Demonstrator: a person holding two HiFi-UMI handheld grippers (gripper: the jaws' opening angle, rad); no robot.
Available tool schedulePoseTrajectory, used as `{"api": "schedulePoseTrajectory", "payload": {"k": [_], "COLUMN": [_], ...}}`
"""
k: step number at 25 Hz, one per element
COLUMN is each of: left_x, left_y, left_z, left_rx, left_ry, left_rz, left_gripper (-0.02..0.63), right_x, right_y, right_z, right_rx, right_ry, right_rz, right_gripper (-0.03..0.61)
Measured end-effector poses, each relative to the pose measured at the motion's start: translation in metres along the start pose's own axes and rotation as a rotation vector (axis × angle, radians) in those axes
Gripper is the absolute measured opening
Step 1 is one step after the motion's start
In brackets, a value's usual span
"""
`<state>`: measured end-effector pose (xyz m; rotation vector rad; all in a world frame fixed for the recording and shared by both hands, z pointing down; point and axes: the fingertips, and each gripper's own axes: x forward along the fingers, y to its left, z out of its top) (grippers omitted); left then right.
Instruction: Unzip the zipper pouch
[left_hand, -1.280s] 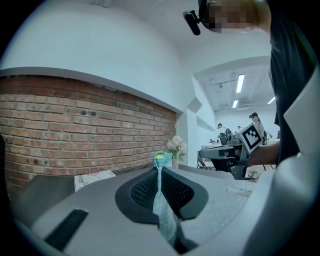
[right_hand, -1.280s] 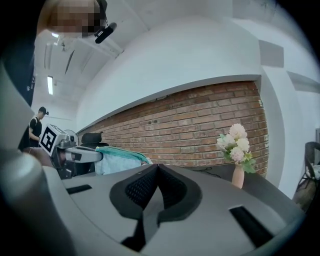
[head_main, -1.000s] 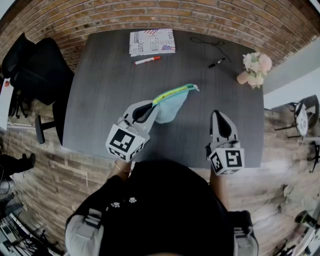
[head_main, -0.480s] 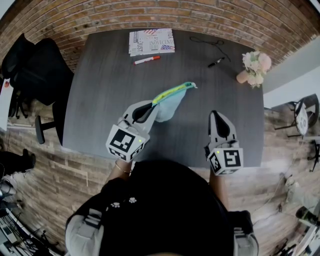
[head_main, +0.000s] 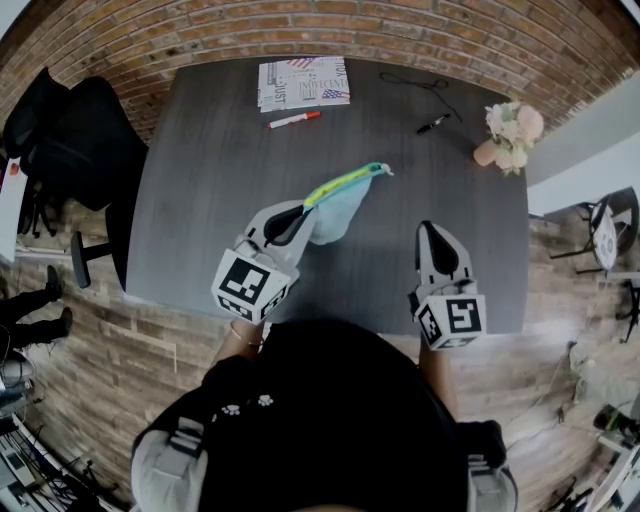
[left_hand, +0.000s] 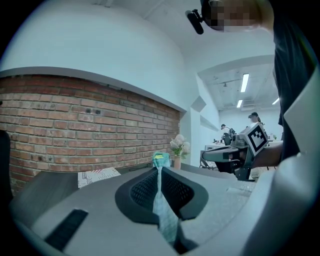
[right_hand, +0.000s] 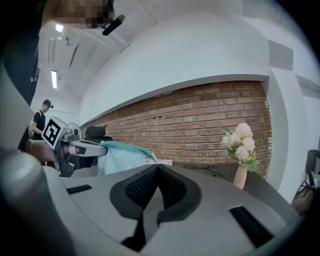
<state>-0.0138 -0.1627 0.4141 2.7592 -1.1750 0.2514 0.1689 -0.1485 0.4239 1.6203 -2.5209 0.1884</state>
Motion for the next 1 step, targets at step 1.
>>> {"api": "schedulePoseTrajectory", "payload": {"k": [1], "left_x": [0.0000], "left_y": [0.0004], "left_z": [-0.0002], "left_rx": [0.000], "left_ry": [0.000], "left_rz": [0.001], "left_gripper": [0.009], "right_x": [0.0003], "right_y": [0.0001], "right_z": [-0.0003], "right_rx": [0.000], "right_ry": [0.000], "right_rz": [0.001], "right_gripper": [-0.002]}}
